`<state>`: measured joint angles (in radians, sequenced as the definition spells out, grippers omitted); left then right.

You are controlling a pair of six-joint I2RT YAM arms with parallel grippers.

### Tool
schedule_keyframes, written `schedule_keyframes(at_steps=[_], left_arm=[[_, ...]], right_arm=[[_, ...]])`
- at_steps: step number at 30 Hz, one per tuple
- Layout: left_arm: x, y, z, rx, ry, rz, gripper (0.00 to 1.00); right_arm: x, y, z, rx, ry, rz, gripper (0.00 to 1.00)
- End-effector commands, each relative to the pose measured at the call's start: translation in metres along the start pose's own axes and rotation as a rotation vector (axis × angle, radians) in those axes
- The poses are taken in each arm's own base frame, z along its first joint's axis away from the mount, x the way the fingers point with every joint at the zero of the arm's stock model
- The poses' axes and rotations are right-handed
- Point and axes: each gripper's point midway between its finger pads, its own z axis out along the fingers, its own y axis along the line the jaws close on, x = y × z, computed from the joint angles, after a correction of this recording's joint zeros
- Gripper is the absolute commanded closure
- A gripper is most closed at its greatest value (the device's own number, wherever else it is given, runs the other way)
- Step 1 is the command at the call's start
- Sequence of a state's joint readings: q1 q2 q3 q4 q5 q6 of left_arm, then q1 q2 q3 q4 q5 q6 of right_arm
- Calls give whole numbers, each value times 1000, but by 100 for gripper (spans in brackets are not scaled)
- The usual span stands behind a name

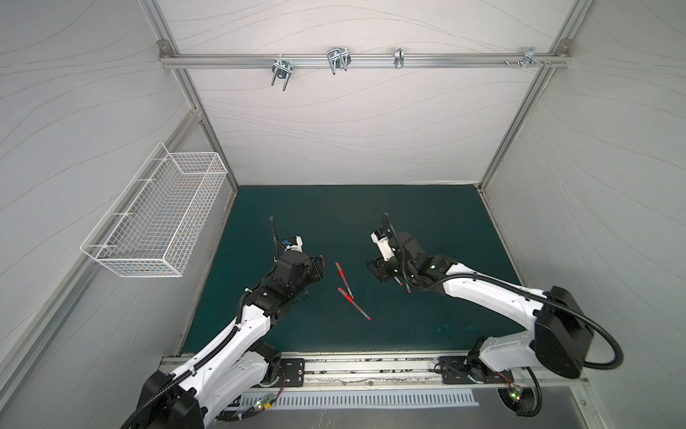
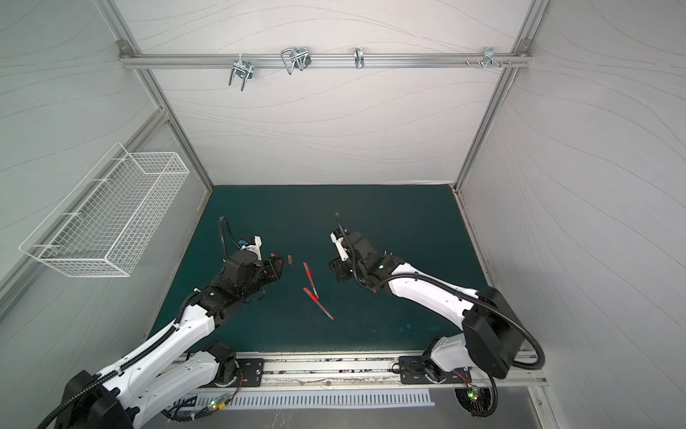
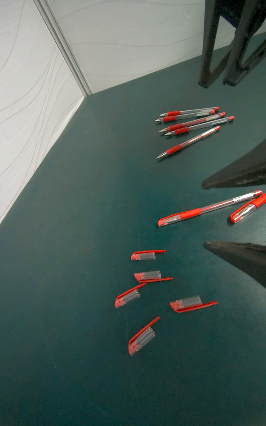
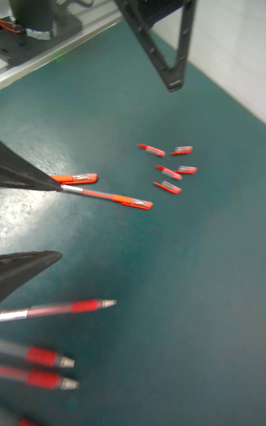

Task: Remove pen caps from pens
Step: Pick up the pen from the center of the table.

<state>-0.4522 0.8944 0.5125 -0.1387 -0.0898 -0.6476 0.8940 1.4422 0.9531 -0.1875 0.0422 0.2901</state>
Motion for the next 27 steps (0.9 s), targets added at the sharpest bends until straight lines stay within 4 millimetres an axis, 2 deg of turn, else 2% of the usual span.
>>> schedule_keyframes(at_steps=[1, 7, 13, 20, 27], left_arm=[[11, 8, 0, -29, 37, 3, 62], [20, 13, 1, -9, 73, -4, 62], [22, 28, 13, 41, 110, -137, 63], [23, 41, 14, 98, 94, -247, 63], [23, 36, 14, 169, 82, -271, 66]], right_arm=[[17, 14, 16, 3, 121, -32, 56], [24, 21, 43, 48, 222, -2, 59], [29, 27, 64, 76, 289, -17, 60], [25, 30, 84, 120, 324, -23, 63], [26, 28, 96, 142, 345, -26, 64]])
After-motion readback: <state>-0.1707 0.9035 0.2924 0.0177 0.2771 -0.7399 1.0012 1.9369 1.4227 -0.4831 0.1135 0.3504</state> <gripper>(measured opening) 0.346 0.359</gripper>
